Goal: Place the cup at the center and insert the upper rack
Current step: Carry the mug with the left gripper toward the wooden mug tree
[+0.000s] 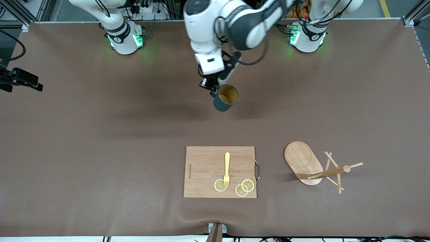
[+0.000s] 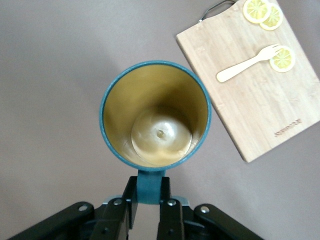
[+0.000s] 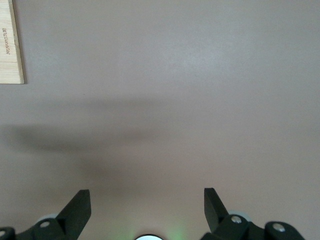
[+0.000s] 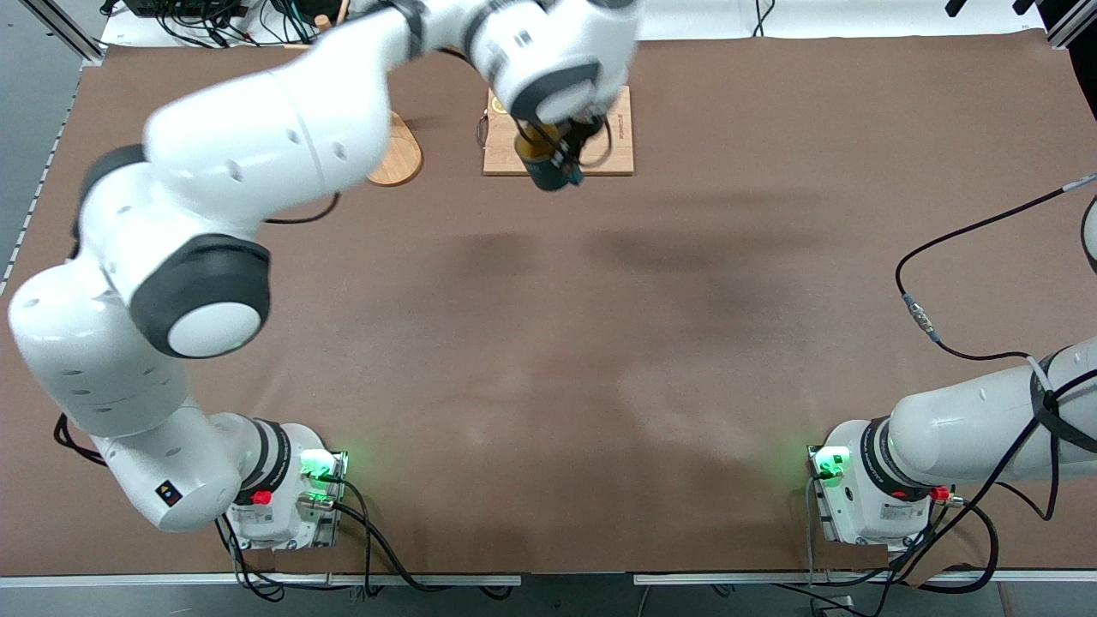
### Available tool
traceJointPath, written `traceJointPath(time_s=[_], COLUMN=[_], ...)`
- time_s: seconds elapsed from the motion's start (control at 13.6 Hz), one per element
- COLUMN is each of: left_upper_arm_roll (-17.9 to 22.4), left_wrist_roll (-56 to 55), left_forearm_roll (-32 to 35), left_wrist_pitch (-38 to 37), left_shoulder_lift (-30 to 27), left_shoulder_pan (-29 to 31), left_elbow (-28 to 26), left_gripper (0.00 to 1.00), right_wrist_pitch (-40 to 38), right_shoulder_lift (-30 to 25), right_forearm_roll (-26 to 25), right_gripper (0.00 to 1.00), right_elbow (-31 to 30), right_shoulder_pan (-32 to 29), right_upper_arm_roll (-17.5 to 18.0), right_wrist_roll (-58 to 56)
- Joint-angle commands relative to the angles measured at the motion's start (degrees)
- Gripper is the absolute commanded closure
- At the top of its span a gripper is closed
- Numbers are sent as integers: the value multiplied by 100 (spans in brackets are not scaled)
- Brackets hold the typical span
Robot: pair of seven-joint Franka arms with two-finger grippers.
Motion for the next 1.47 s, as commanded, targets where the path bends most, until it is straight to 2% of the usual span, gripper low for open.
traceJointPath(time_s=[0.0,0.44,0.74,1.1,1.4], left_upper_arm_roll=[-45,-80,-81,-72,-72], left_wrist_roll=[913,2884,3806,5633,6444], left_forearm_roll=[-590,-2277,-2884,-3763,-4317], left_wrist_pitch=[5,-48,-425,-1128,-1436], left_shoulder_lift=[-343,-581,-581,-564,-493], left_shoulder_pan=[589,2163,2883,3841,4501], left_elbow=[-172,-163,-163,-163,-163], left_gripper=[100,100,100,100,100], right_wrist_pitch=[-29,-29,-38,-46,-47], right_shoulder_lift=[-86,-112,-121,-121,-121], right_forearm_roll=[5,5,32,32,32], right_gripper=[0,0,0,0,0], right_elbow=[-8,202,212,212,212], right_shoulder_pan=[-1,42,51,51,51], right_upper_arm_roll=[-32,3,12,12,12], right_wrist_roll=[96,105,96,96,96])
